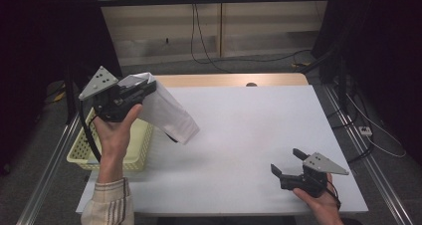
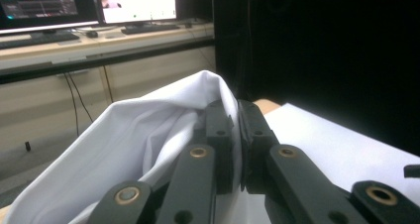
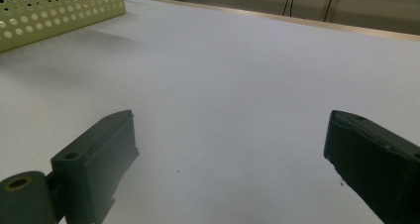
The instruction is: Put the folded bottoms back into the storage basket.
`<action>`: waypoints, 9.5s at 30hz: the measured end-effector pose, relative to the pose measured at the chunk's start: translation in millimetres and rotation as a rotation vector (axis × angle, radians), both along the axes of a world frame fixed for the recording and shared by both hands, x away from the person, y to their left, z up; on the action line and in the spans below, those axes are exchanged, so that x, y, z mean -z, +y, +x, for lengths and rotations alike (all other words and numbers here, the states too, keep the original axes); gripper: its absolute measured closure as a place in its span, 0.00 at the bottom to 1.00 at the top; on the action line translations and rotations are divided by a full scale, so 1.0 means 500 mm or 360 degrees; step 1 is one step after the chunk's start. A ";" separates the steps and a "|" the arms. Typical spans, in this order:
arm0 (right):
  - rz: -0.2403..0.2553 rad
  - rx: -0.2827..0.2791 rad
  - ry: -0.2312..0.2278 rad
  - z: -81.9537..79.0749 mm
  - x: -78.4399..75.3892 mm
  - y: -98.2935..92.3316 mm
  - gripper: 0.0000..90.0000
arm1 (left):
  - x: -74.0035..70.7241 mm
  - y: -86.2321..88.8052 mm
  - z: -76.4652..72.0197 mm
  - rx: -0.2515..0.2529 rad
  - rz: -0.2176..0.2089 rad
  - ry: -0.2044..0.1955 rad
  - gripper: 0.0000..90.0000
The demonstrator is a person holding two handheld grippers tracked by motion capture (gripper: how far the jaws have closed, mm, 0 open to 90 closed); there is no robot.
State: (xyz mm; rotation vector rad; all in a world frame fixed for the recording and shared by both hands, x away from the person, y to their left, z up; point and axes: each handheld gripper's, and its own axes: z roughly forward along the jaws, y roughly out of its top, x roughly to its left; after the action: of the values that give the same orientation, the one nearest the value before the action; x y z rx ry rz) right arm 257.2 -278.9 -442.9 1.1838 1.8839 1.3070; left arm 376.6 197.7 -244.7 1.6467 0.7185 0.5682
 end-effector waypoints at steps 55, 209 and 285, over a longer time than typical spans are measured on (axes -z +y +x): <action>0.0015 -0.0018 0.0009 -0.002 0.000 0.005 0.07 | -0.034 0.232 -0.087 -0.0326 -0.0084 -0.0080 0.95; -0.0007 -0.0041 0.0042 0.005 0.002 0.008 0.07 | 0.365 0.133 0.298 -0.0571 0.0789 0.1322 1.00; -0.0010 -0.0036 0.0063 0.007 0.004 0.006 0.08 | 0.349 0.276 0.309 -0.0704 0.0657 0.1221 1.00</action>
State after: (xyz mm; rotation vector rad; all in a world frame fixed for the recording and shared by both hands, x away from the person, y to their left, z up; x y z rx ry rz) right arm 260.9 -275.8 -444.8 1.1964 1.9338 1.2974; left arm 531.1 335.8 -419.2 2.1233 1.6399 0.3911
